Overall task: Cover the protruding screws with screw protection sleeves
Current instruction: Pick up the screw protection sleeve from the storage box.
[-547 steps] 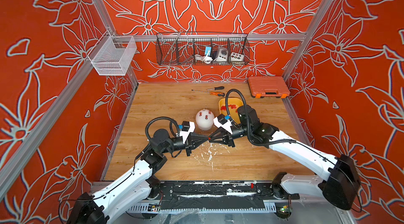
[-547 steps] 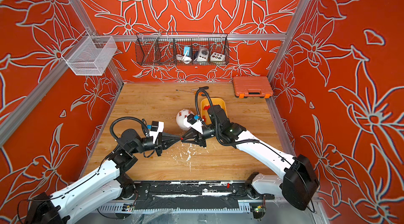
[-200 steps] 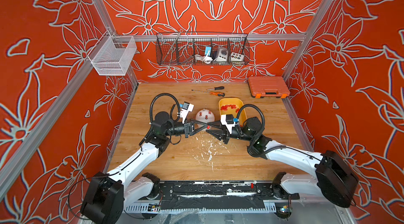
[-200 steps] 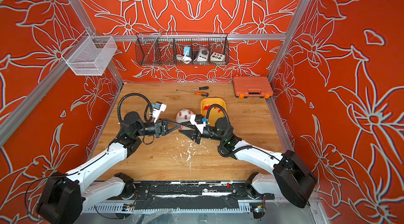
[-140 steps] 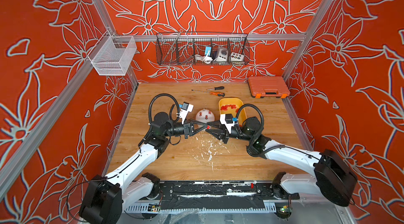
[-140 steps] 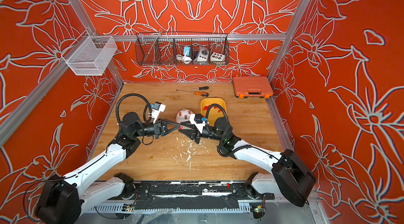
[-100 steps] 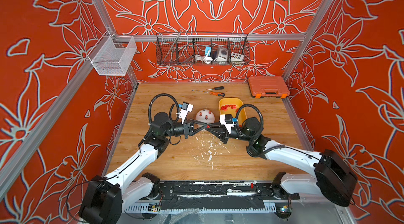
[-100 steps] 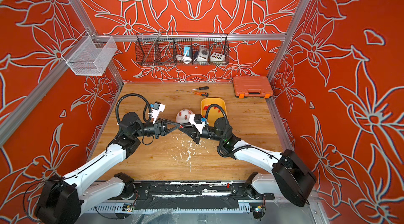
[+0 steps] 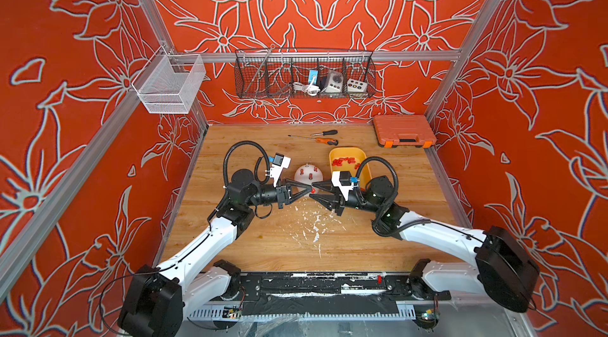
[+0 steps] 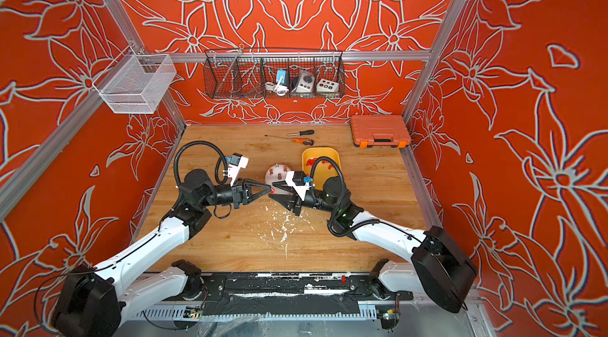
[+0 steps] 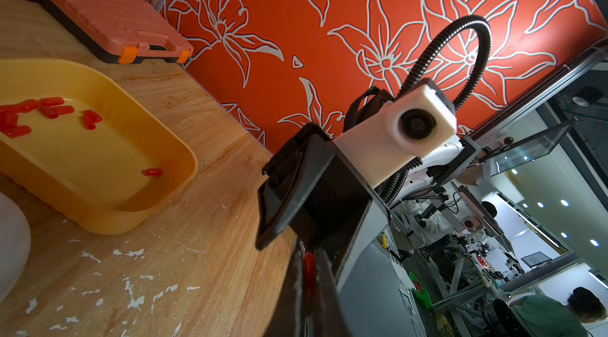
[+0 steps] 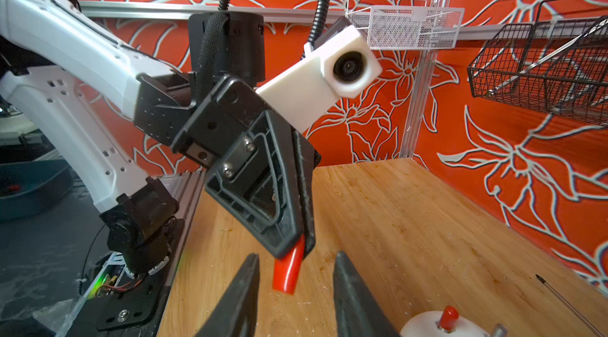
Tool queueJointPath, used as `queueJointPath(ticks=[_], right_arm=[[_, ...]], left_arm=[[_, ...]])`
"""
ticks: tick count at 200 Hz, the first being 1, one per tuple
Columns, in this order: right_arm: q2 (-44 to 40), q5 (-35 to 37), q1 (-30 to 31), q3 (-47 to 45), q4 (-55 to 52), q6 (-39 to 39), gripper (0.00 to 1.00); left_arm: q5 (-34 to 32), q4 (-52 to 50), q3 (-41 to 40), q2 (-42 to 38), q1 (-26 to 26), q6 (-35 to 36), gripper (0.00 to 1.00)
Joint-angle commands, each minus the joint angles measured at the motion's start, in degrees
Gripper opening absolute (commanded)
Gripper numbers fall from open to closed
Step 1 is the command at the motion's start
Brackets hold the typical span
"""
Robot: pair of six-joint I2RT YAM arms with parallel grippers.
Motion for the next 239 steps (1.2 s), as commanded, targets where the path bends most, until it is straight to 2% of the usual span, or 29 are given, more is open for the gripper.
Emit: queueJointPath(ticks=[1, 36, 98, 119, 133, 153, 180, 222, 231, 239], right_arm=[[-1.93, 0.85, 0.25, 0.23, 0.48, -1.07, 0.41], [-1.08, -1.29, 0.27, 1.48, -0.59, -1.30, 0.33], [0.23, -1.48, 0.29, 2.37, -1.48, -1.26, 0.37], [0.27, -2.01, 0.26, 2.37, -1.27, -1.26, 0.28], [0.26, -2.50, 0.28, 2.56, -1.40, -1.34, 0.18], [0.35, -2.90, 0.30, 2.68, -1.56, -1.39, 0.16], [-0.05, -2.95, 0.30, 2.48, -1.45, -1.55, 0.07], [-1.68, -2.05, 0.28, 1.24, -1.71, -2.23, 0.07], [-2.37, -1.60, 0.26, 0.58, -1.80, -2.48, 0.11], [-3.10, -0.79, 0.26, -0.13, -2.12, -2.44, 0.18]], left_arm=[[1.12, 0.25, -0.15, -0.97, -0.25, 0.85, 0.00], [1.10, -0.18, 0.08, -1.32, -0.25, 1.29, 0.00], [1.08, -0.36, -0.03, -1.97, -0.25, 1.45, 0.00], [1.05, -0.47, 0.05, -2.01, -0.25, 1.50, 0.00], [1.04, -0.30, -0.16, -2.03, -0.21, 1.47, 0.00], [0.85, -0.29, -0.19, -2.12, -0.21, 1.57, 0.00], [0.53, -0.37, -0.31, -2.29, -0.25, 1.71, 0.00], [-0.29, -1.37, -0.46, -2.31, -0.21, 2.44, 0.00], [-0.64, -1.86, -0.37, -2.29, -0.16, 2.76, 0.00], [-0.92, -2.19, -0.27, -2.30, -0.03, 2.96, 0.00]])
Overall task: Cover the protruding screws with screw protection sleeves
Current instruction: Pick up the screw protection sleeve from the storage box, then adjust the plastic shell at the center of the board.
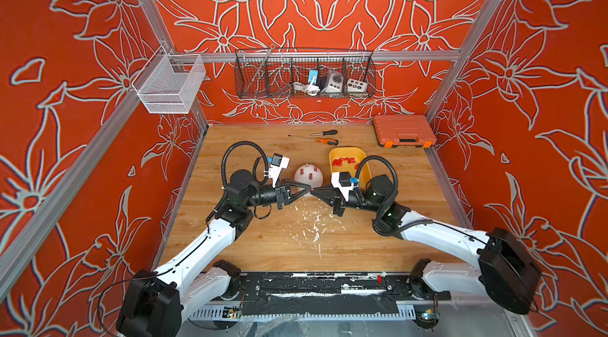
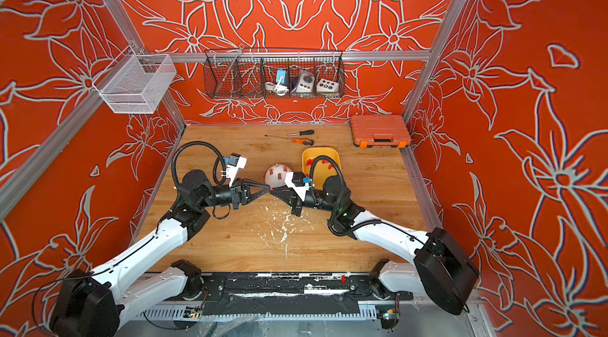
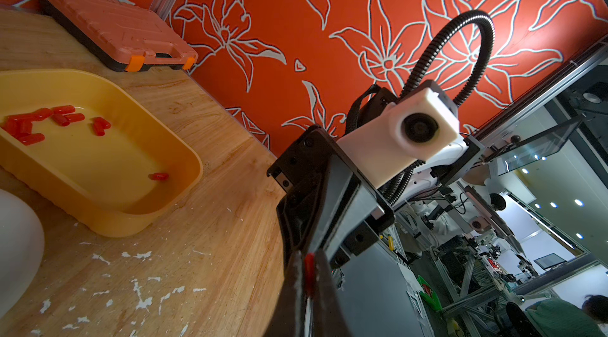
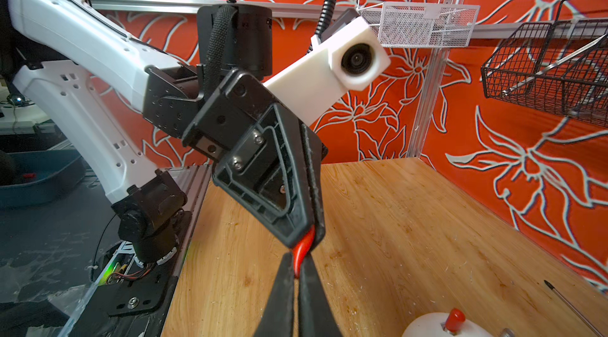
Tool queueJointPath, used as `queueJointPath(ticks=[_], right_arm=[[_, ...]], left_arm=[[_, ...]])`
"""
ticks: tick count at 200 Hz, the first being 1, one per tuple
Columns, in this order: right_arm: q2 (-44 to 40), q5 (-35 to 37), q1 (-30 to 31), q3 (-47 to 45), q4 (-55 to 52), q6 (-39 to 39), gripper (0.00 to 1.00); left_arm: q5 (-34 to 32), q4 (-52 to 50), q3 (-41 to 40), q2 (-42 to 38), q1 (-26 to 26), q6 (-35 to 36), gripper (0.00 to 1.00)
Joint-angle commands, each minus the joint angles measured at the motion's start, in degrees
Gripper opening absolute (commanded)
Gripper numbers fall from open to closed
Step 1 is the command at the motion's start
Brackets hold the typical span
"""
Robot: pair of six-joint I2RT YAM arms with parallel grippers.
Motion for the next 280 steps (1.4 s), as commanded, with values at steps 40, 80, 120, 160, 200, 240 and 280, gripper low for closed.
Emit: queueJointPath(ticks=[40, 80, 120, 160, 200, 240, 280], right_arm=[[-12.24, 13.48, 0.17, -9.52, -0.84, -2.97, 0.26], [-24.48, 34.98, 0.17, -21.09, -2.14, -3.98, 0.47], [-22.95, 41.34, 0.17, -25.94, 2.84, -5.66, 0.67], [-21.64, 43.37, 0.18, -26.50, 4.96, -4.50, 0.73], [-25.21, 44.28, 0.17, -26.61, 1.78, -5.56, 0.74], [-23.71, 42.25, 0.17, -25.71, 1.17, -5.90, 0.74], [-21.75, 40.72, 0.17, -24.94, 1.45, -5.64, 0.74]], left_arm=[[-0.29, -0.53, 0.39, -0.44, 3.12, 0.37, 0.00], [-1.41, -0.13, 1.74, 2.52, 8.69, -0.99, 0.00], [-20.68, -20.86, 9.66, 3.75, 7.53, 15.51, 0.00], [-32.70, -30.97, 20.57, 13.44, 3.69, 26.66, 0.00], [-36.84, -37.88, 31.90, 27.03, -0.15, 34.47, 0.00], [-37.95, -42.67, 39.77, 35.70, -0.16, 37.50, 0.00], [-38.95, -45.11, 42.26, 38.66, -0.42, 39.48, 0.00]])
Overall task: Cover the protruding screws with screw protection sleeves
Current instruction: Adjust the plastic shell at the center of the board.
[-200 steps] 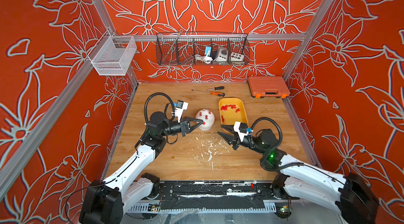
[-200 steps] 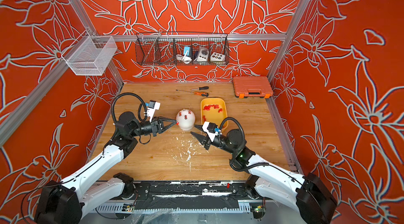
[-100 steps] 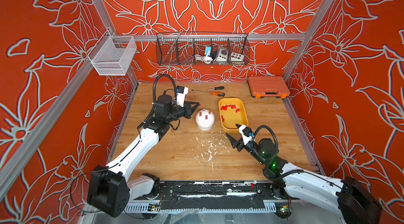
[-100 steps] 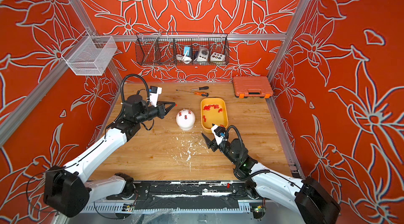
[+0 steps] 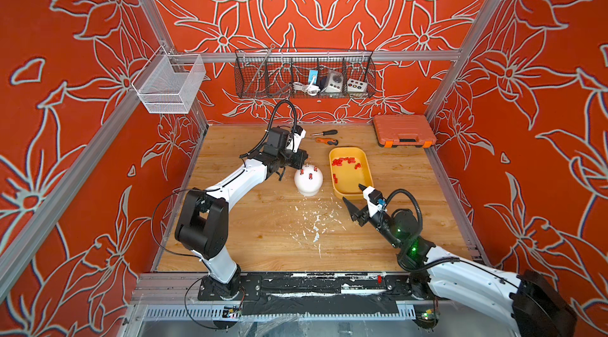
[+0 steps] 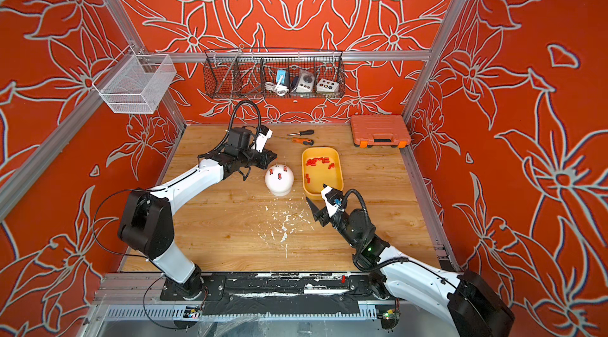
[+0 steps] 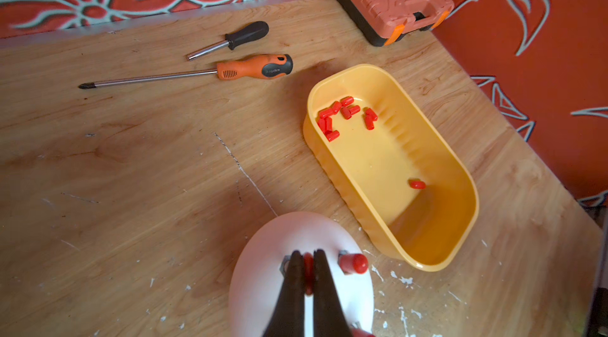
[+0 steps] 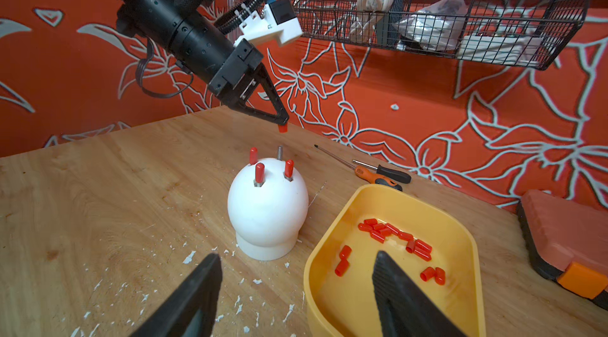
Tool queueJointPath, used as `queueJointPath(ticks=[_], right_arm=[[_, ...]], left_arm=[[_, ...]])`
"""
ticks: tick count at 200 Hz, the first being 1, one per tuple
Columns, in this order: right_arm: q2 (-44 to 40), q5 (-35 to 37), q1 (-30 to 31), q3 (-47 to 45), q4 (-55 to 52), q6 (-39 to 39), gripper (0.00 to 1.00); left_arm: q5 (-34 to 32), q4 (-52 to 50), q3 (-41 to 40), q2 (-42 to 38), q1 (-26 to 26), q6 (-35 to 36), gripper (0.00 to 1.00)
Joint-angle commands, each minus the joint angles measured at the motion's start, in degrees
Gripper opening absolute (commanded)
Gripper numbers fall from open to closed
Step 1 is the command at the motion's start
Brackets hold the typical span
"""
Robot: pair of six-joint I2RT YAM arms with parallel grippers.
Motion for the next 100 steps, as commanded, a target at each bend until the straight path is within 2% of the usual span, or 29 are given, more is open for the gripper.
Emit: queueJointPath(ticks=[1, 100], right_arm=[[0.59, -1.38, 0.17, 1.40, 0.81, -0.74, 0.74], [0.58, -2.25, 0.17, 1.40, 0.63, -1.01, 0.74]], left_arm=[[-0.90, -3.04, 1.82, 0.77, -0.23, 3.20, 0.00], [-2.75, -10.37, 5.09, 1.78, -1.50, 5.84, 0.00]])
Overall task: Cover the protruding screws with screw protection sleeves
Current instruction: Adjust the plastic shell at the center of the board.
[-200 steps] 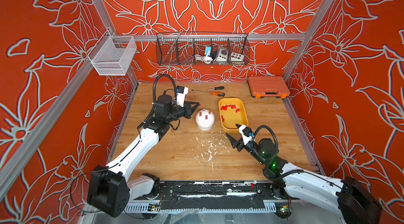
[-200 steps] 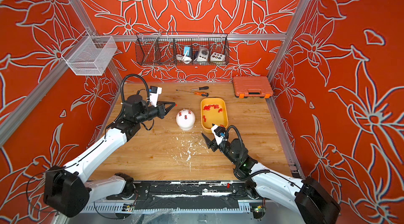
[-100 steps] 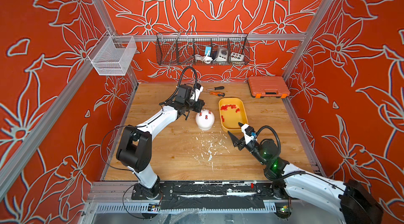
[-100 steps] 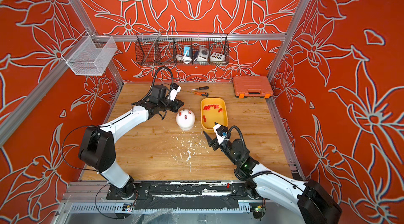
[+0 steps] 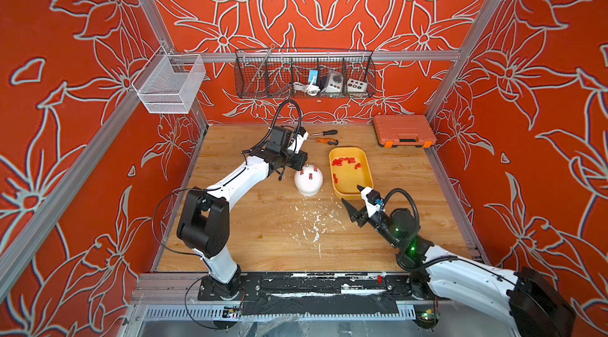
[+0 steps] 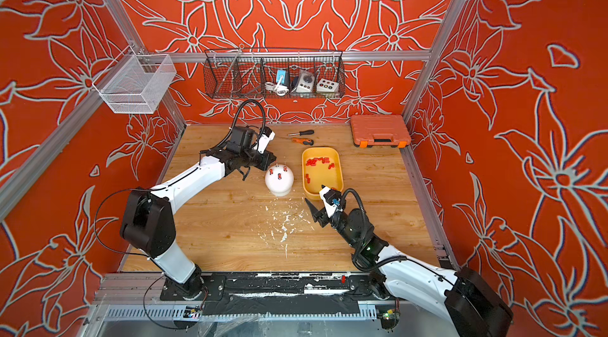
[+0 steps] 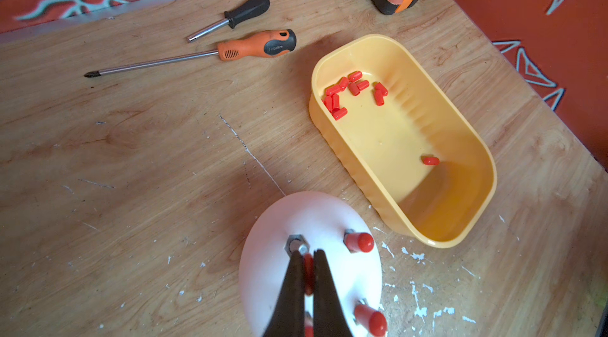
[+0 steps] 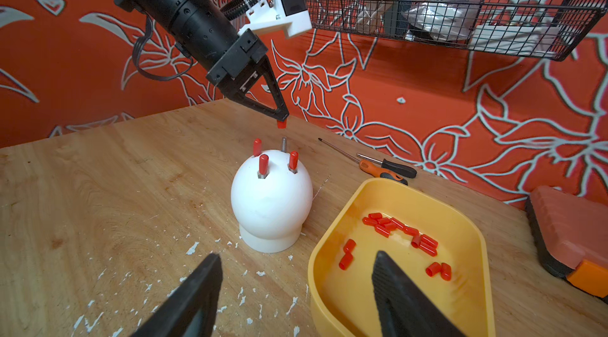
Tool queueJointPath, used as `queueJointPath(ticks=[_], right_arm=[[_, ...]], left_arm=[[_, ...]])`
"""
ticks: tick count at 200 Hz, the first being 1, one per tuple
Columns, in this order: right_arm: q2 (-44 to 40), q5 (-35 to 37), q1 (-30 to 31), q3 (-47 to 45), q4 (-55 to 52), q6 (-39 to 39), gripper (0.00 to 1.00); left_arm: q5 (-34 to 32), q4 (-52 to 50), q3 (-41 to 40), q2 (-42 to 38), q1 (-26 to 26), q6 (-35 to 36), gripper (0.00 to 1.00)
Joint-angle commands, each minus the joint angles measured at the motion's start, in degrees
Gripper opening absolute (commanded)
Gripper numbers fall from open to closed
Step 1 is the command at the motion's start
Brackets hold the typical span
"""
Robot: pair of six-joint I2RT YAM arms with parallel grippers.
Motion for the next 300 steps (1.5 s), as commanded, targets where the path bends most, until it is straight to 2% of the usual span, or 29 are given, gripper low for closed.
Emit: queueJointPath(ticks=[1, 199, 300], right_arm=[[-0.46, -1.19, 0.17, 1.38, 0.56, -0.98, 0.74], [-1.86, -1.36, 0.17, 1.56, -0.60, -0.98, 0.74], [-2.59, -1.49, 0.17, 1.46, -0.96, -0.94, 0.74]], left_arm=[[-0.77, -2.58, 1.58, 1.21, -0.54, 1.87, 0.00], [0.48, -2.94, -0.09, 2.17, -1.98, 1.78, 0.00], [-2.66, -5.38, -2.11, 1.86, -2.14, 1.50, 0.00]])
